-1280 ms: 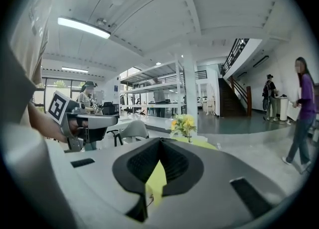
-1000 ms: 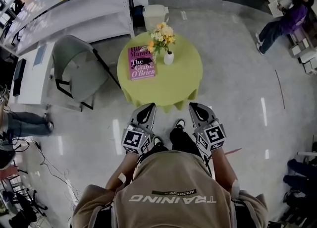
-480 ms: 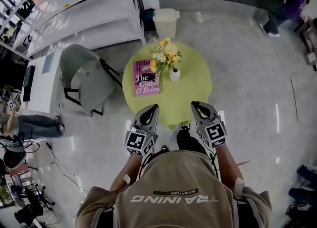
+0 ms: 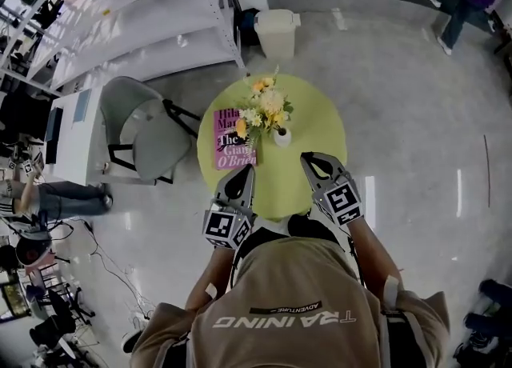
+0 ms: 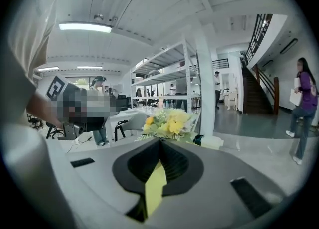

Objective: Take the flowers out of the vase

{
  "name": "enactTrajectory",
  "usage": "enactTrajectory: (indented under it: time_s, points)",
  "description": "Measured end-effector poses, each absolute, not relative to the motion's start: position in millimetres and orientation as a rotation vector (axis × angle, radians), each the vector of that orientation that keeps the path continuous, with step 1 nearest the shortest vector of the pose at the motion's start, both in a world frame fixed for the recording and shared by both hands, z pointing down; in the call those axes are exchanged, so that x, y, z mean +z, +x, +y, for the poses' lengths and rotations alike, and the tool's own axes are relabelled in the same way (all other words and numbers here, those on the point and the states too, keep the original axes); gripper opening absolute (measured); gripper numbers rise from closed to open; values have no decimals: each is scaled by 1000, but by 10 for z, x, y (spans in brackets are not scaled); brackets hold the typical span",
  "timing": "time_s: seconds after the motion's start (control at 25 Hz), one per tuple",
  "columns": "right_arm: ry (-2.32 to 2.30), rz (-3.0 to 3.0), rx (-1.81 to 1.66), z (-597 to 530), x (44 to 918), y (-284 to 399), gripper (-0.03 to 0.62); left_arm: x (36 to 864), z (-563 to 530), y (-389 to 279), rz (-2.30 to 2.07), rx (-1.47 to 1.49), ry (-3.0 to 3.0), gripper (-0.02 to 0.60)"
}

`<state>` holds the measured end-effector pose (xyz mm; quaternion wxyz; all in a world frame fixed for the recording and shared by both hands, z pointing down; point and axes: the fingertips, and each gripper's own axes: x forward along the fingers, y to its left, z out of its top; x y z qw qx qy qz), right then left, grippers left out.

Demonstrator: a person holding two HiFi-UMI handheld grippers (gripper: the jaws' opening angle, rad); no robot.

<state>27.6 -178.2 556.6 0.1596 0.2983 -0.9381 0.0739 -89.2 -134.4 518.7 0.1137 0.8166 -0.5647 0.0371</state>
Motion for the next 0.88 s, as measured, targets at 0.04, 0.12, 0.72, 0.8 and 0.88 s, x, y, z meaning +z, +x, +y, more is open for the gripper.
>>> enactTrajectory:
  time_s: [0.04,0.12,0.72,0.8,0.88]
  points:
    - [833,-2681,210,-1833,5583,241,3,5174,-1390,-895,-1667,112,2387,2]
    - [812,-2678,208,-1931,5629,176,3,5180,-1476,-921,-1679,119,2375,2]
    - [953,-2578,299,-2181,5951,-42,3,5237,-1721,-1217,-1567,106,2459,2]
    - [972,-2571,304,-2223,6012,-73,5,5258,-1731,-1218,-1530,112,2470,2]
    - [976,-2573,333,-2270,6079,-126,5,5285,-1746,-1231,-1504,120,2480,2]
